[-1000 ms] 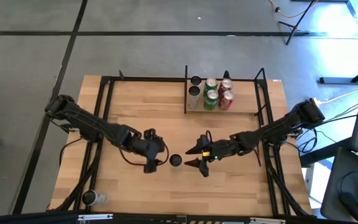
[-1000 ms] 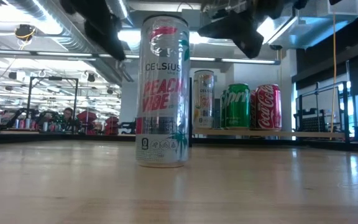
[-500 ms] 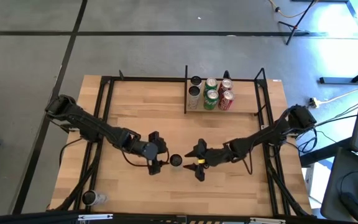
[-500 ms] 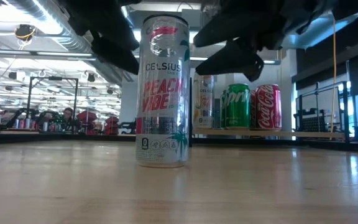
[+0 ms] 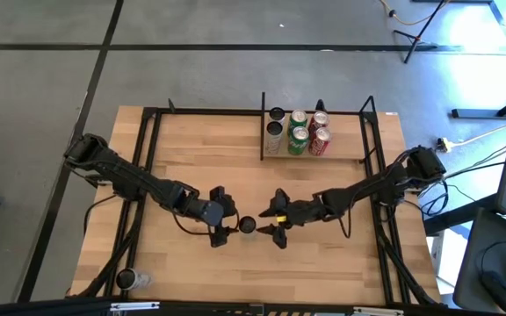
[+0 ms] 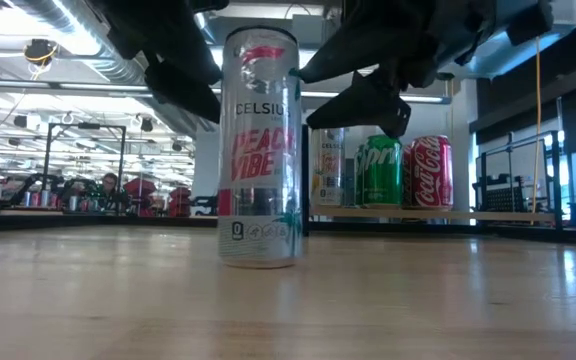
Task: Place canned beverage on shelf
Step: Put the top white-pink soda can on the shelf
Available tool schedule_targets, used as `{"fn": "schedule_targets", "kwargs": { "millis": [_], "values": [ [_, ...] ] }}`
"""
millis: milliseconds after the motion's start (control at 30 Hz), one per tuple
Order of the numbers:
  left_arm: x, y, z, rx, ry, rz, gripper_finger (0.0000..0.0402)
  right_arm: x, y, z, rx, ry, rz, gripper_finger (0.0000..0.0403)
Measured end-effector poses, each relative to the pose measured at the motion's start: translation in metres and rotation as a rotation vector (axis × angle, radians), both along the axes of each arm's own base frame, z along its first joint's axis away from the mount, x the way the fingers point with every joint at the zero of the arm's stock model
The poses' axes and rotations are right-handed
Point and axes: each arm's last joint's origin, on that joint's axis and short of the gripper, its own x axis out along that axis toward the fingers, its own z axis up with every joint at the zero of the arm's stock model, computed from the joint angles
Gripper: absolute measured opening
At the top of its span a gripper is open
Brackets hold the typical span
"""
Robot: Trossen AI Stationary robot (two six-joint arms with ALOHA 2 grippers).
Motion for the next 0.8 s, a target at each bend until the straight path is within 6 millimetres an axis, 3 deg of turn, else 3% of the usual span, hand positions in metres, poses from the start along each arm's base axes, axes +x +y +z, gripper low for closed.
{"fn": "schedule_targets", "kwargs": {
  "millis": [100, 333, 400, 800],
  "values": [
    [0.0, 0.0, 0.0, 0.0, 0.0, 0.0, 0.0307, 0.0, 0.0, 0.001, -0.028, -0.01, 0.0, 0.0268],
    [0.0, 0.0, 0.0, 0.001, 0.0, 0.0, 0.0307, -0.002, 0.0, 0.005, -0.031, -0.02, -0.001, 0.0378],
    [0.0, 0.0, 0.0, 0.002, 0.001, -0.001, 0.0307, -0.002, -0.001, 0.009, -0.022, -0.032, 0.006, 0.0393],
    [0.001, 0.0, 0.001, -0.003, -0.012, 0.0, 0.0307, -0.015, -0.007, 0.041, 0.036, -0.092, 0.105, 0.0336]
  ]
}}
